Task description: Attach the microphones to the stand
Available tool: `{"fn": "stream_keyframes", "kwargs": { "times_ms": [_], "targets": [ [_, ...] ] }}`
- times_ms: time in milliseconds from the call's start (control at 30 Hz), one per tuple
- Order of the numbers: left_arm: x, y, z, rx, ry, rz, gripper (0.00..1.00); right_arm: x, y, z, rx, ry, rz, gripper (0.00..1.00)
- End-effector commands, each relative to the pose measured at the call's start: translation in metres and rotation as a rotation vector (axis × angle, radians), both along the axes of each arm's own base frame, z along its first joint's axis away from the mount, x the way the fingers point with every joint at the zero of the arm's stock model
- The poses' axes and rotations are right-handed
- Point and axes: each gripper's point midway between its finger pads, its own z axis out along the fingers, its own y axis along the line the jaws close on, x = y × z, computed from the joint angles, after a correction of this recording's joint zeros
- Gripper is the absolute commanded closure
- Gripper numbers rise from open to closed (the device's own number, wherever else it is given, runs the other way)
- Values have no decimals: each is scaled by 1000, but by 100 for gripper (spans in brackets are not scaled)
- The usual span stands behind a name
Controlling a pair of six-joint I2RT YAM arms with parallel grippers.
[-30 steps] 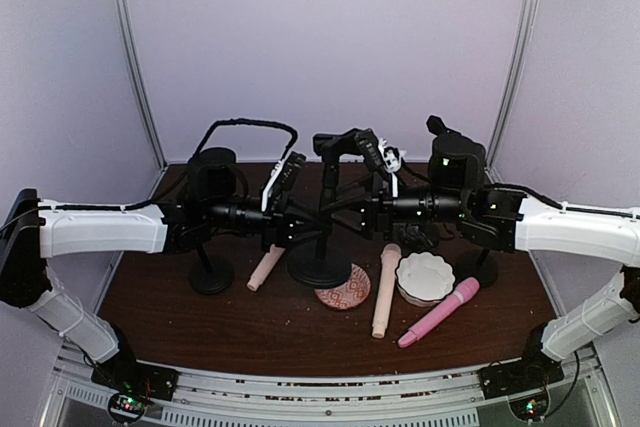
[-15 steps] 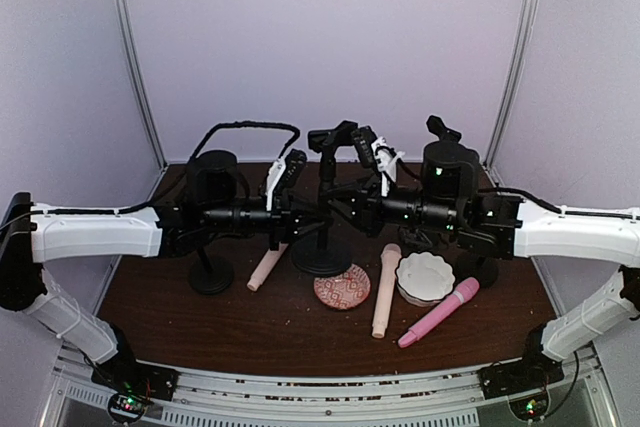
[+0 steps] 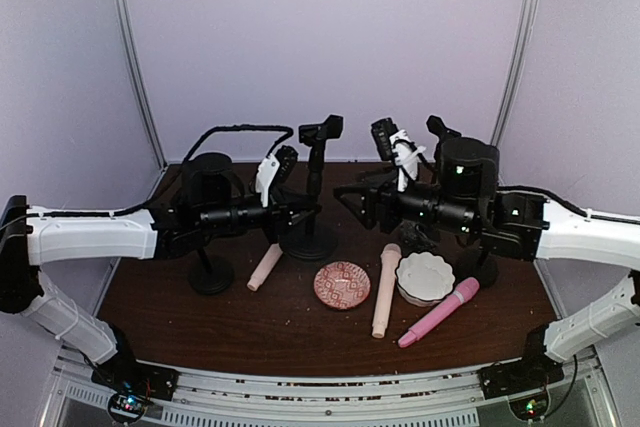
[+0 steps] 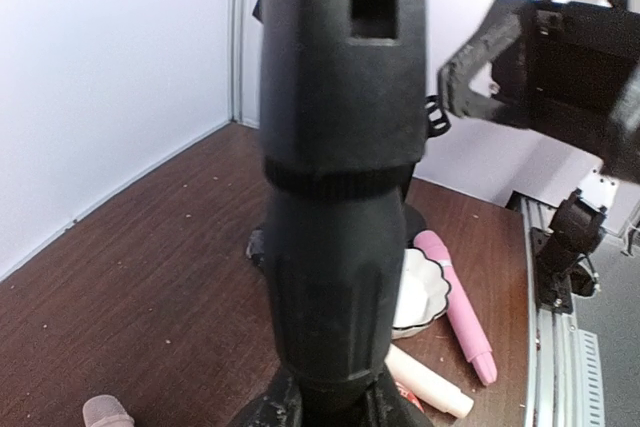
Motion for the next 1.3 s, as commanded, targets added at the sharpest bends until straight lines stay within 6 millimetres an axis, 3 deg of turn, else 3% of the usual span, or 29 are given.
{"fn": "stream_keyframes", "kwargs": {
  "times_ms": [0,100,467,800,933,1033,1100,1267],
  "targets": [
    [-43,-9,59,-157,-108,-293,100,-24,-10,8,55,-40,248,39],
    [-63,-17,58,-160,-62,-446,100,-30,-7,10,67,-46,325,41],
    [-67,-24,58,-177,-6,-506,100,-42,23,18,137,-40,504,48],
    [-66,-24,50,-156,22,-495,100,-39,27,20,183,-27,502,80],
    [-50,-24,47,-137,30,-397,100,-28,24,19,182,-45,390,94],
    [-12,-17,41,-99,6,-100,100,-10,20,12,102,-81,148,97],
    [3,-10,38,-76,-14,61,100,4,11,3,24,-95,-63,97],
    [0,-8,37,-93,-43,137,100,12,4,0,7,-99,-225,95]
  ]
}}
